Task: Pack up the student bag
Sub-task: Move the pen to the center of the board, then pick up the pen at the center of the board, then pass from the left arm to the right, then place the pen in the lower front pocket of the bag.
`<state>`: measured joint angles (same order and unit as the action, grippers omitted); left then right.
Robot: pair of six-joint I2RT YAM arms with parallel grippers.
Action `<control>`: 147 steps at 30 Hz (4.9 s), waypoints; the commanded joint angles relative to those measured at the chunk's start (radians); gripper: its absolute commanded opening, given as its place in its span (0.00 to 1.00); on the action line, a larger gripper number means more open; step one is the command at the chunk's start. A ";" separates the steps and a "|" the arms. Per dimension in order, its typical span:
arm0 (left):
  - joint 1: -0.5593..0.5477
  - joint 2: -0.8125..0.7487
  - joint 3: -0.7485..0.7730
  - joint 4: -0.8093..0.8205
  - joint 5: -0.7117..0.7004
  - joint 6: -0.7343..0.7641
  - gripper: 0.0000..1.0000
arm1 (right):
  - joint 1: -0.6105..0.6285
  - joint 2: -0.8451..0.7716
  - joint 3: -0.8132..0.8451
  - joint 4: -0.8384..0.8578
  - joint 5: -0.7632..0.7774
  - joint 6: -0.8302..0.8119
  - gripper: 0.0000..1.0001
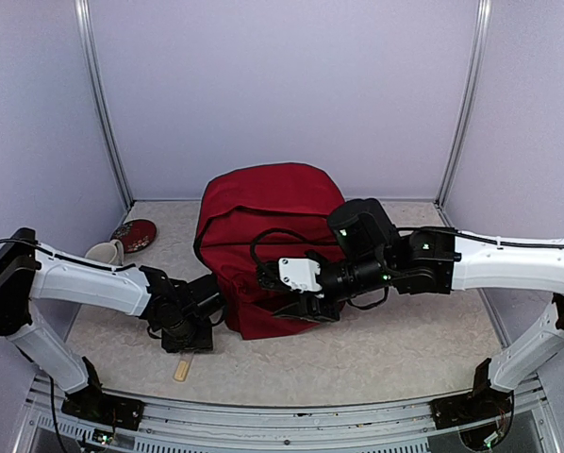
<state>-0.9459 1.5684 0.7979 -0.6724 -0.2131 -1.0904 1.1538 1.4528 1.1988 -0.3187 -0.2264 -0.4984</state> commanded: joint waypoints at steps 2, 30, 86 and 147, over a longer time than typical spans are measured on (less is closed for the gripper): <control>-0.026 0.013 -0.084 0.014 0.146 0.119 0.57 | 0.016 -0.022 0.030 -0.012 0.010 0.017 0.56; -0.087 -0.399 -0.048 0.016 -0.075 0.187 0.00 | 0.030 -0.109 0.007 0.121 -0.004 0.128 0.63; -0.848 -0.097 0.393 -0.682 -1.301 -0.415 0.15 | -0.009 0.285 0.311 0.329 -0.464 0.699 0.00; 0.016 -0.530 0.191 0.272 -0.176 0.737 0.99 | -0.243 -0.385 -0.099 0.032 -0.002 0.416 0.86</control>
<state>-0.9371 1.0721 1.0031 -0.3916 -0.3534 -0.3363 1.0252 1.1309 1.2121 -0.3817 -0.2409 -0.2321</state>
